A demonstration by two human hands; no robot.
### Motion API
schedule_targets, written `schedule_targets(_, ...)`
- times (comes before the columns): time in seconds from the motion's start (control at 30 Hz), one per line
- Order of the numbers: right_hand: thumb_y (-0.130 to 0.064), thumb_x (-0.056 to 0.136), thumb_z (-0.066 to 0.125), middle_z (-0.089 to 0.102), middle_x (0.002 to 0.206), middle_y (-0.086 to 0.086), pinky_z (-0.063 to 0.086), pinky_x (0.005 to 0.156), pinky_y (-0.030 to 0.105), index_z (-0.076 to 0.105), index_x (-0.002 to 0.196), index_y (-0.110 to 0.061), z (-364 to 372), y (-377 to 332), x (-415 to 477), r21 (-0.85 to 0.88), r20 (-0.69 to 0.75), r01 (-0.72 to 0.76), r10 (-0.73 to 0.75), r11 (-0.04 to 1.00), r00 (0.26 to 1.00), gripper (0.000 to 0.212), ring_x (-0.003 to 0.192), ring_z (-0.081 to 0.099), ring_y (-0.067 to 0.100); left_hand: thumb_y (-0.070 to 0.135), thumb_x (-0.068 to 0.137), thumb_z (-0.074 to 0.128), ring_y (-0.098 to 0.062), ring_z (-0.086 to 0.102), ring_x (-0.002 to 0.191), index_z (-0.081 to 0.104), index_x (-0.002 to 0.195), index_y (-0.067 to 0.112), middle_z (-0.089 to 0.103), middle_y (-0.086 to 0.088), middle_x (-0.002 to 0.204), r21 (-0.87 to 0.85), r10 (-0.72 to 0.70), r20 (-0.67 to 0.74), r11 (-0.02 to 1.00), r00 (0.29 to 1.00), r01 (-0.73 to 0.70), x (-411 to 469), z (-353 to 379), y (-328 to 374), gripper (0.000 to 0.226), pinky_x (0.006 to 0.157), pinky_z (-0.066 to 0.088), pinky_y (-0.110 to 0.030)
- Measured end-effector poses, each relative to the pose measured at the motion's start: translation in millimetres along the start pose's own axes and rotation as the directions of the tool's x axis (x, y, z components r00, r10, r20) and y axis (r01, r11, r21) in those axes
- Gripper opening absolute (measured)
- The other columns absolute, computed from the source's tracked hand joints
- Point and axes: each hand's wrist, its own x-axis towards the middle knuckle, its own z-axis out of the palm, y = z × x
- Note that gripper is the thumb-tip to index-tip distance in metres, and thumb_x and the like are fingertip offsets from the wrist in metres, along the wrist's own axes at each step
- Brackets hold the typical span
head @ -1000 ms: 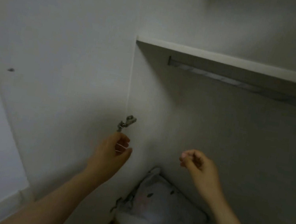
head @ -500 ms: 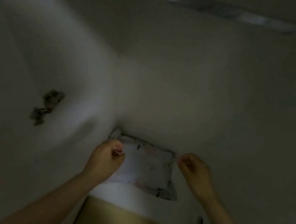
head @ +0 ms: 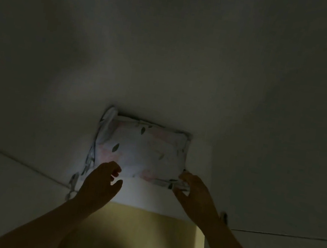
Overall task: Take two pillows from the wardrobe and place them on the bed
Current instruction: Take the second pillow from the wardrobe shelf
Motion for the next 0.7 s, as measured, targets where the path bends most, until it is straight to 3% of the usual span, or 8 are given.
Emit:
schedule_targets(0.07, -0.021, 0.085, 0.067, 0.055, 0.117, 0.008, 0.037, 0.088, 0.018, 0.052, 0.125, -0.010, 22, 28, 17, -0.045, 0.031, 0.017, -0.016, 0.999, 0.999, 0.044, 0.102, 0.053, 0.016, 0.016, 0.079, 0.068, -0.011, 0.057, 0.077, 0.056, 0.100, 0.015, 0.055, 0.004, 0.091, 0.004, -0.040, 0.000, 0.999, 0.999, 0.040, 11, 26, -21, 0.025, 0.066, 0.043, -0.016)
schedule_targets(0.3, -0.036, 0.083, 0.061, 0.050, 0.128, 0.011, 0.034, 0.097, 0.026, 0.044, 0.133, -0.011, 107, 113, 88, -0.166, 0.107, 0.029, -0.011, 0.986, 0.994, 0.058, 0.120, 0.046, 0.026, 0.017, 0.077, 0.068, -0.021, 0.059, 0.088, 0.057, 0.107, 0.011, 0.058, -0.004, 0.101, 0.069, -0.145, 0.005, 0.987, 0.989, 0.145, 60, 118, -108, 0.032, 0.072, 0.044, -0.026)
schedule_targets(0.43, -0.041, 0.076, 0.056, 0.050, 0.131, 0.015, 0.041, 0.102, 0.043, 0.044, 0.134, -0.009, 156, 157, 132, -0.173, 0.104, 0.022, -0.004, 0.985, 0.995, 0.068, 0.120, 0.048, 0.031, 0.017, 0.074, 0.073, -0.028, 0.061, 0.097, 0.057, 0.114, 0.006, 0.061, -0.012, 0.106, 0.107, -0.135, 0.015, 0.985, 0.991, 0.133, 94, 166, -155, 0.044, 0.076, 0.044, -0.028)
schedule_targets(0.6, -0.041, 0.073, 0.061, 0.051, 0.133, 0.022, 0.044, 0.098, 0.054, 0.045, 0.134, -0.007, 222, 230, 193, -0.260, 0.117, 0.037, -0.006, 0.965, 0.993, 0.072, 0.120, 0.051, 0.038, 0.026, 0.075, 0.074, -0.030, 0.054, 0.115, 0.049, 0.128, 0.007, 0.056, -0.014, 0.127, 0.166, -0.175, 0.004, 0.971, 0.984, 0.172, 140, 237, -219, 0.062, 0.094, 0.045, -0.035)
schedule_targets(0.7, -0.049, 0.075, 0.059, 0.038, 0.145, 0.019, 0.033, 0.108, 0.052, 0.034, 0.142, -0.012, 250, 257, 232, -0.295, 0.119, 0.065, -0.031, 0.953, 0.992, 0.080, 0.133, 0.037, 0.035, 0.033, 0.076, 0.072, -0.027, 0.051, 0.121, 0.047, 0.130, 0.009, 0.053, -0.011, 0.131, 0.177, -0.146, 0.008, 0.974, 0.989, 0.142, 171, 269, -248, 0.065, 0.099, 0.044, -0.036)
